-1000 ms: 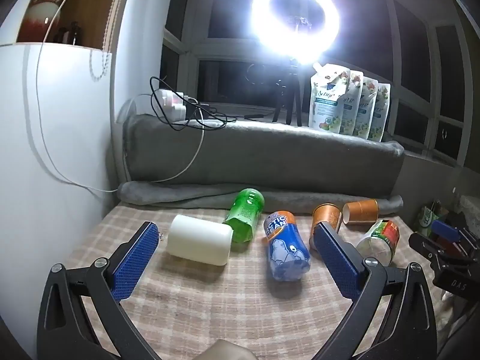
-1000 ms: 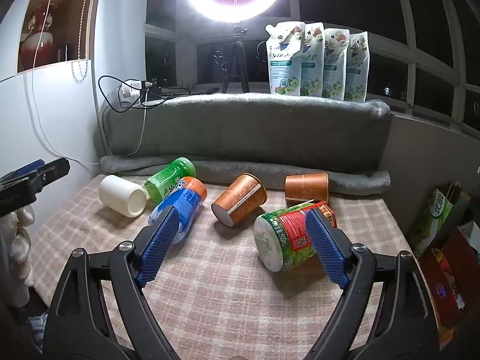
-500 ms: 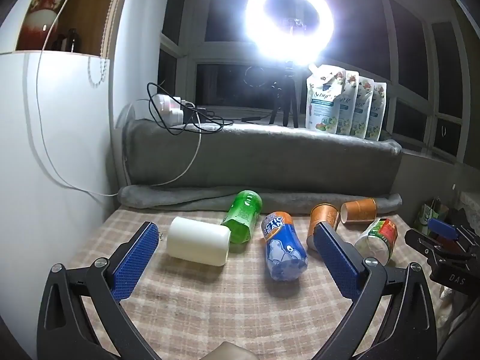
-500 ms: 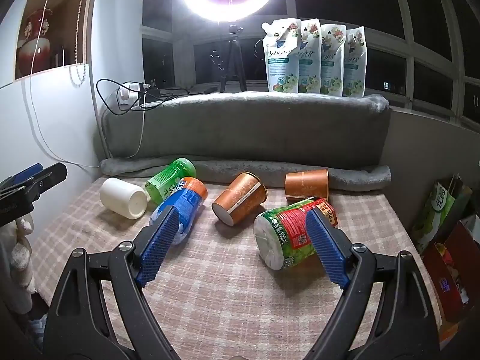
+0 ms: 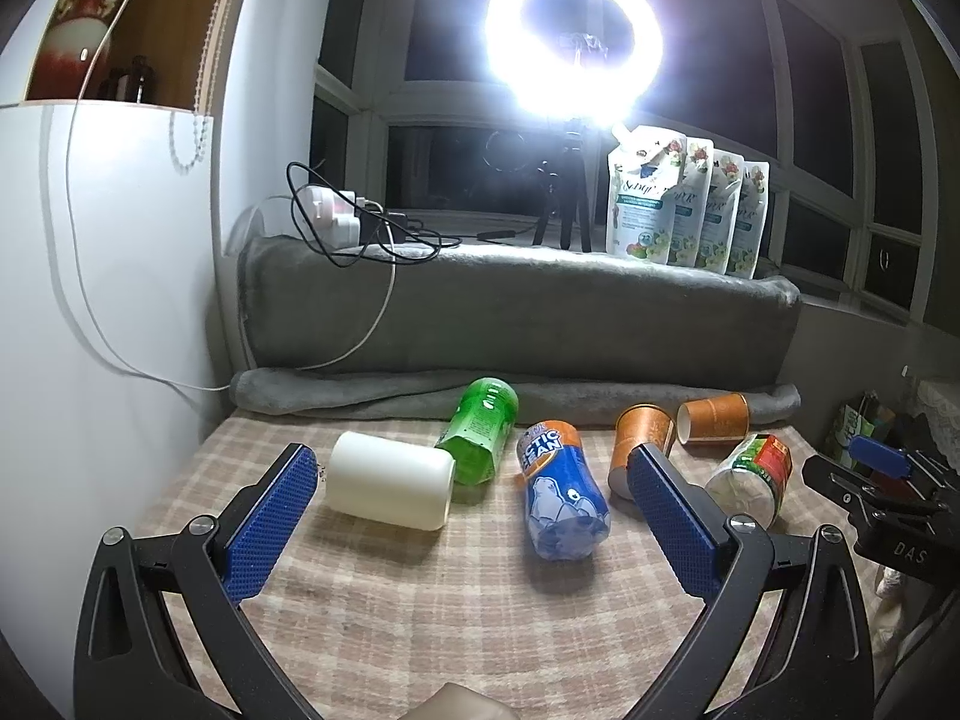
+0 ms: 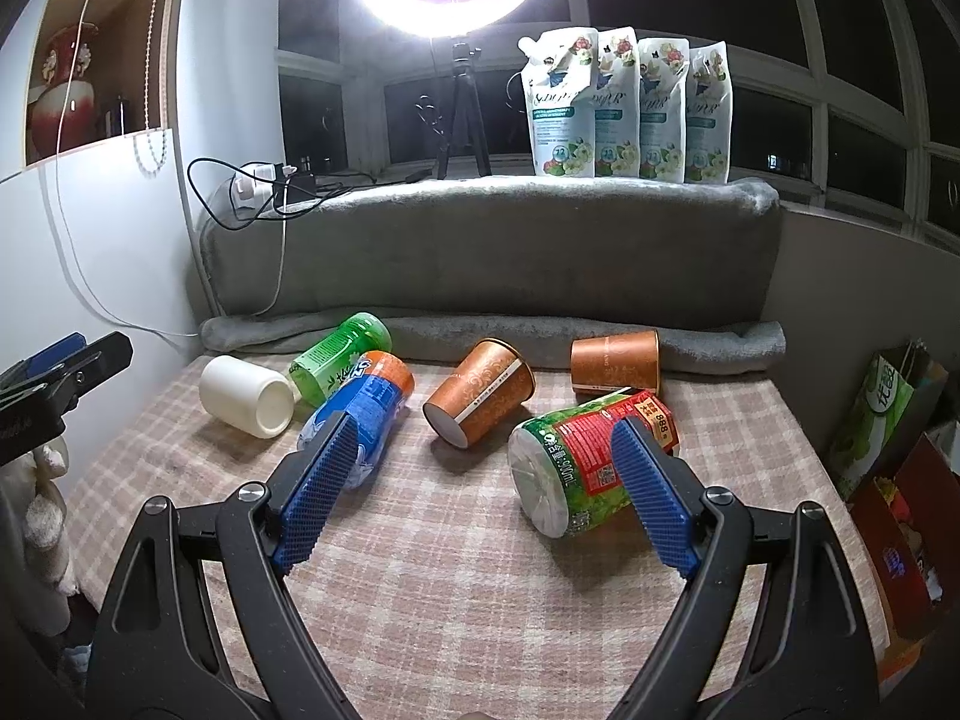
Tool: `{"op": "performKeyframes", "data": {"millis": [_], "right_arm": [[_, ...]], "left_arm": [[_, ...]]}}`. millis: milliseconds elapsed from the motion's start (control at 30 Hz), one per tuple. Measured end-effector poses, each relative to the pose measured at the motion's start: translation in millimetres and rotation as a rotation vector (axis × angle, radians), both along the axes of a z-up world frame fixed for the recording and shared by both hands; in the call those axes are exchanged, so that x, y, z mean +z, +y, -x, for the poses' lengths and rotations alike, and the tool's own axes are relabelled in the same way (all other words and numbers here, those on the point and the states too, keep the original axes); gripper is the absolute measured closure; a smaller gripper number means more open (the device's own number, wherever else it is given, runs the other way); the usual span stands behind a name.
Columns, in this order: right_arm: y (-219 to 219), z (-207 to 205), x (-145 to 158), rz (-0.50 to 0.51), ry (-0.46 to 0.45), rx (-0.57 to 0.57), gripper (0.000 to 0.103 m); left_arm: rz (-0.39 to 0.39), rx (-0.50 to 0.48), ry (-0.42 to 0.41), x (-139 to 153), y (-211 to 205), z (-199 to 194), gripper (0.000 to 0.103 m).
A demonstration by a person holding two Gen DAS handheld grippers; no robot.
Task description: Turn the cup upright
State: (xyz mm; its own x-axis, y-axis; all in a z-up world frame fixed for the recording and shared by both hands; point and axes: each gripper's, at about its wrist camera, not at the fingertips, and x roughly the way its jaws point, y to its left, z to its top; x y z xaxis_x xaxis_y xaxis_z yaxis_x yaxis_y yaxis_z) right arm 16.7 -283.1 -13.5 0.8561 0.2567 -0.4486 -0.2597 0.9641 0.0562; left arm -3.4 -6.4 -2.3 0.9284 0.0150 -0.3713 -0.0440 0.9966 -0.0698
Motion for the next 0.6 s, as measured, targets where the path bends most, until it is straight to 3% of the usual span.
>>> {"op": "performKeyframes", "data": {"millis": [600], "right_arm": [[-2.6, -6.2, -4.2, -0.012, 0.014, -0.004, 0.014]], "left_arm": [[0.001, -0.007, 0.005, -3.7, -0.5, -3.0, 0.001]]}}
